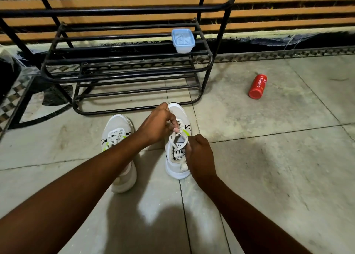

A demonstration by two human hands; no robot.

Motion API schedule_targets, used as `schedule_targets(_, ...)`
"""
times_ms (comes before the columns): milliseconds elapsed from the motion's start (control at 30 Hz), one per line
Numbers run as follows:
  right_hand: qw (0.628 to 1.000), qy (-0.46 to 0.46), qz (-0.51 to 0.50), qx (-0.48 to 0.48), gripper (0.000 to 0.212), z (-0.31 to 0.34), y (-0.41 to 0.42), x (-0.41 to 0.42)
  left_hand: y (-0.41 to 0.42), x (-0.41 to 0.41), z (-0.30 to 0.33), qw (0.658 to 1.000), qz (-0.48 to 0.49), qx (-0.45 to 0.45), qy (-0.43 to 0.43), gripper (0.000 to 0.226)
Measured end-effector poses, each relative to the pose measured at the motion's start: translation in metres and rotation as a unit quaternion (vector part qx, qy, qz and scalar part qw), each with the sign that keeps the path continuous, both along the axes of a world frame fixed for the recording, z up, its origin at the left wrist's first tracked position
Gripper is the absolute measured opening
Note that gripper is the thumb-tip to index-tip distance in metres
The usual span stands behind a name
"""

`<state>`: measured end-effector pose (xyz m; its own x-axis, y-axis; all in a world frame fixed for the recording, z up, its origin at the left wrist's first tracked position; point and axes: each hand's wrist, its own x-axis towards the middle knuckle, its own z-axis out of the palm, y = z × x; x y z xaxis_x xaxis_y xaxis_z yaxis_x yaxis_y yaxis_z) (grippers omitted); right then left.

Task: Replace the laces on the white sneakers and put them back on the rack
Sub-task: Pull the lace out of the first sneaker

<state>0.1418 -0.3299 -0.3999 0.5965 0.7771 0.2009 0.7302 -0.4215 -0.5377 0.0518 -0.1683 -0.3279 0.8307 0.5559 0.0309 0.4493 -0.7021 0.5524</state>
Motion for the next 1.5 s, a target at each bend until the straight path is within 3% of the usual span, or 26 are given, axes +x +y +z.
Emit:
schedule_targets(67,1.0,0.002,-0.004,0.001,0.009,-0.002,0.0,-0.001,0.001,-0.001,-0.002,1.0,-0.006,0.017,0.007,0.018)
schedule_targets(200,1.0,0.001,0.004,0.007,0.012,0.0,0.002,0.001,-0.012,-0.002,-0.002,0.996,-0.011,0.083,0.016,0.022)
schedule_targets(267,1.0,0.013,0.008,-0.008,0.016,0.004,0.003,0.002,-0.002,-0.005,-0.001,0.991,0.118,0.068,-0.007,0.025)
schedule_targets(333,0.999,0.013,0.022,-0.022,0.016,0.006,0.005,0.003,0.021,-0.008,-0.002,0.957,0.276,0.018,-0.088,0.032)
schedule_targets(433,0.999,0.019,0.03,-0.031,0.016,0.01,0.008,0.003,0.037,-0.014,-0.004,0.921,0.358,-0.074,-0.137,0.015)
schedule_targets(500,0.999,0.021,0.012,-0.021,0.023,0.012,0.007,0.004,0.034,-0.014,-0.008,0.947,0.292,-0.081,-0.109,0.01)
schedule_targets(600,1.0,0.003,0.013,-0.02,0.029,0.013,0.005,0.003,0.021,-0.013,-0.002,0.991,0.117,0.031,-0.058,0.034)
schedule_targets(733,0.998,-0.002,0.024,-0.055,0.013,0.014,0.008,0.003,0.0,0.003,0.01,0.986,-0.068,0.128,0.086,0.038)
schedule_targets(800,0.998,-0.005,0.019,-0.057,0.012,0.014,0.008,0.003,-0.004,0.007,0.003,0.976,-0.073,0.155,0.131,0.026)
schedule_targets(900,0.997,-0.018,0.024,-0.066,0.011,0.014,0.007,0.004,-0.005,0.006,-0.005,0.984,-0.071,0.127,0.107,0.009)
schedule_targets(1033,0.997,-0.013,0.02,-0.068,0.008,0.016,0.008,0.003,0.002,0.005,-0.005,0.985,-0.114,0.08,0.105,0.012)
schedule_targets(1200,0.998,-0.029,0.009,-0.058,0.004,0.011,0.007,0.001,0.003,0.006,0.001,0.941,-0.201,0.248,0.113,0.011)
schedule_targets(1300,0.999,-0.03,-0.003,-0.043,0.002,0.008,0.005,-0.001,0.018,0.002,0.006,0.928,-0.17,0.322,0.072,0.009)
schedule_targets(1400,0.998,-0.027,-0.003,-0.055,0.005,0.006,0.004,0.0,0.043,-0.009,0.011,0.949,-0.027,0.306,0.075,0.01)
schedule_targets(1500,0.998,-0.027,0.0,-0.06,0.006,0.007,0.005,-0.001,0.061,-0.028,0.012,0.938,0.115,0.294,0.14,0.021)
